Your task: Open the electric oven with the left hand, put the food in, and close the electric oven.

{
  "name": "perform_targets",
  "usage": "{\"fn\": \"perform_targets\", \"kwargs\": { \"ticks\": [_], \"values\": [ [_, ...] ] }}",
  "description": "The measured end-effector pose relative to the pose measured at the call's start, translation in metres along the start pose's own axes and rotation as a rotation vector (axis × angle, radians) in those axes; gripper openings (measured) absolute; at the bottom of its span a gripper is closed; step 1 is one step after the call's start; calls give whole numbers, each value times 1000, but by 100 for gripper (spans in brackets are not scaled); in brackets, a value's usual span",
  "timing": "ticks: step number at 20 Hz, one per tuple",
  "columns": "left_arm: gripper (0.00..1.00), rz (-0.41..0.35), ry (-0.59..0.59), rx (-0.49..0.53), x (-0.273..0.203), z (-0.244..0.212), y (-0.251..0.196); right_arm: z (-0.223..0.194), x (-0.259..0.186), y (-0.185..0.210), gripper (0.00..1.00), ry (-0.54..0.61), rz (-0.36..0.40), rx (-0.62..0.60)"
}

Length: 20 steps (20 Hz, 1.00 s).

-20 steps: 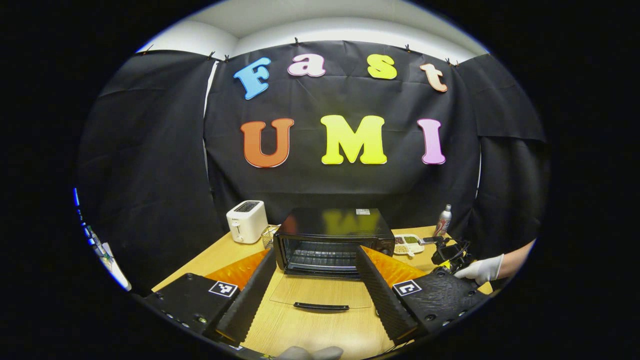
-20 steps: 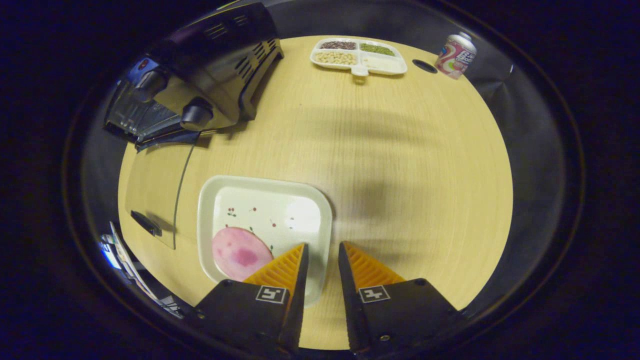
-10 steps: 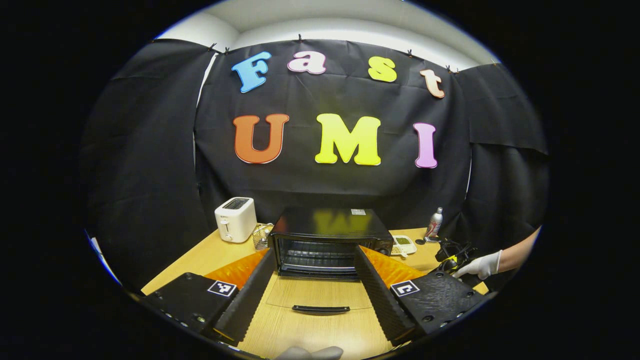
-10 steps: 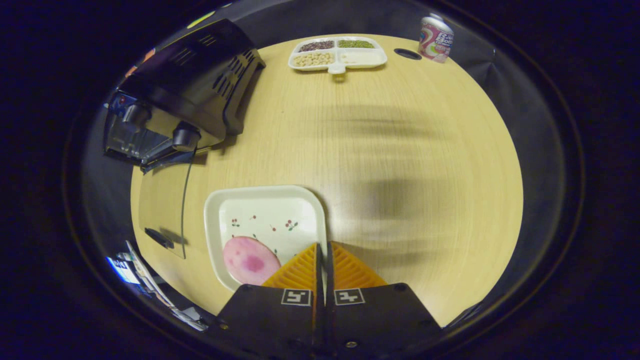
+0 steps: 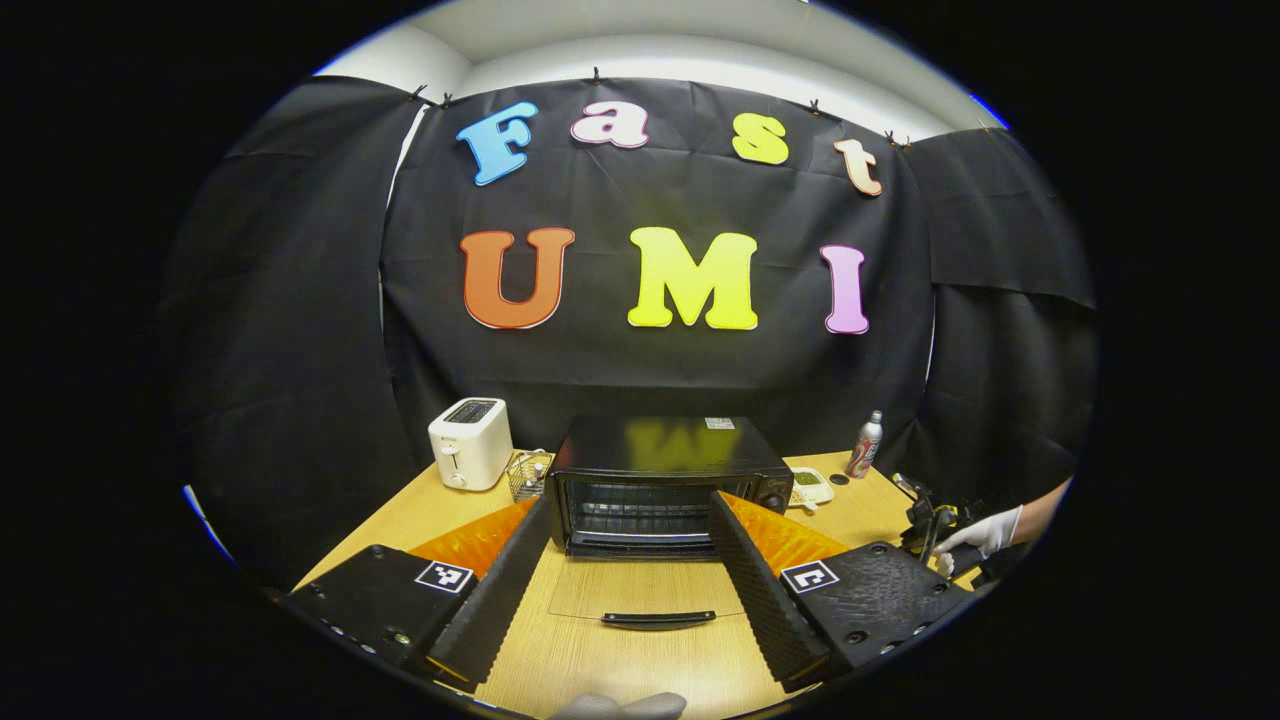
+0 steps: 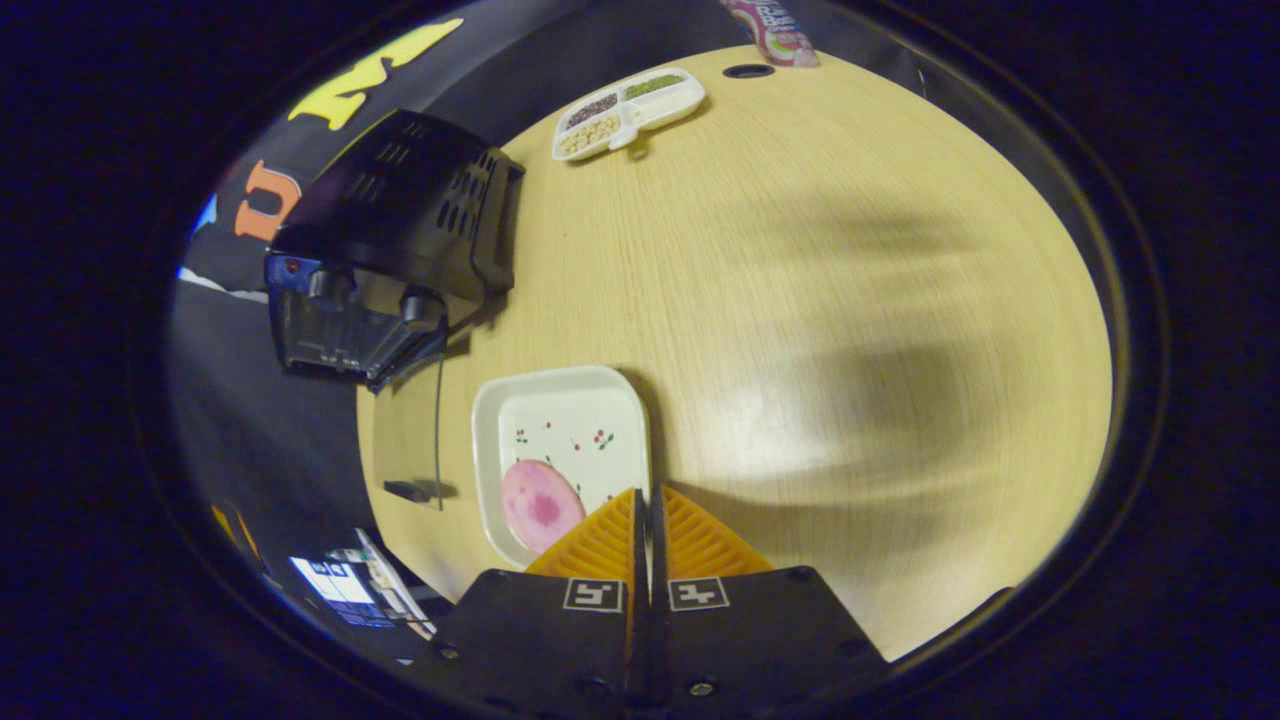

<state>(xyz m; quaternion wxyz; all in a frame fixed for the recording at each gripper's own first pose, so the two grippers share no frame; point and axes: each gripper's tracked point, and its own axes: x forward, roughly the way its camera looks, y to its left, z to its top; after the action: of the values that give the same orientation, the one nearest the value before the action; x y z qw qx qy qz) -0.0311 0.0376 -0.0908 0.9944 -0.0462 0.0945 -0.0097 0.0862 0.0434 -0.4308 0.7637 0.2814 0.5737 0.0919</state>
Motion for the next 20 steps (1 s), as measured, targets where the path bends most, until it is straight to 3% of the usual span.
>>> {"fn": "perform_targets", "kwargs": {
  "ticks": [3, 5, 9, 12, 14, 20],
  "values": [
    [96, -8, 7, 0, 0, -2, -2, 1, -13, 0, 4, -69, 63, 83],
    [96, -13, 12, 7, 1, -2, -3, 3, -15, -1, 4, -96, 66, 65],
    [96, -21, 4, 13, 2, 1, -8, 6, -17, -3, 0, -82, 10, 14],
    [96, -21, 5, 12, 2, -1, -6, 2, -11, 6, 7, -44, 18, 2],
    [96, -17, 8, 7, 2, -4, -5, 4, -6, -5, 16, -44, -45, -9],
    [96, -3, 19, -1, 3, -10, 2, 0, 8, -7, 17, 20, -125, -7]
  ]
}}
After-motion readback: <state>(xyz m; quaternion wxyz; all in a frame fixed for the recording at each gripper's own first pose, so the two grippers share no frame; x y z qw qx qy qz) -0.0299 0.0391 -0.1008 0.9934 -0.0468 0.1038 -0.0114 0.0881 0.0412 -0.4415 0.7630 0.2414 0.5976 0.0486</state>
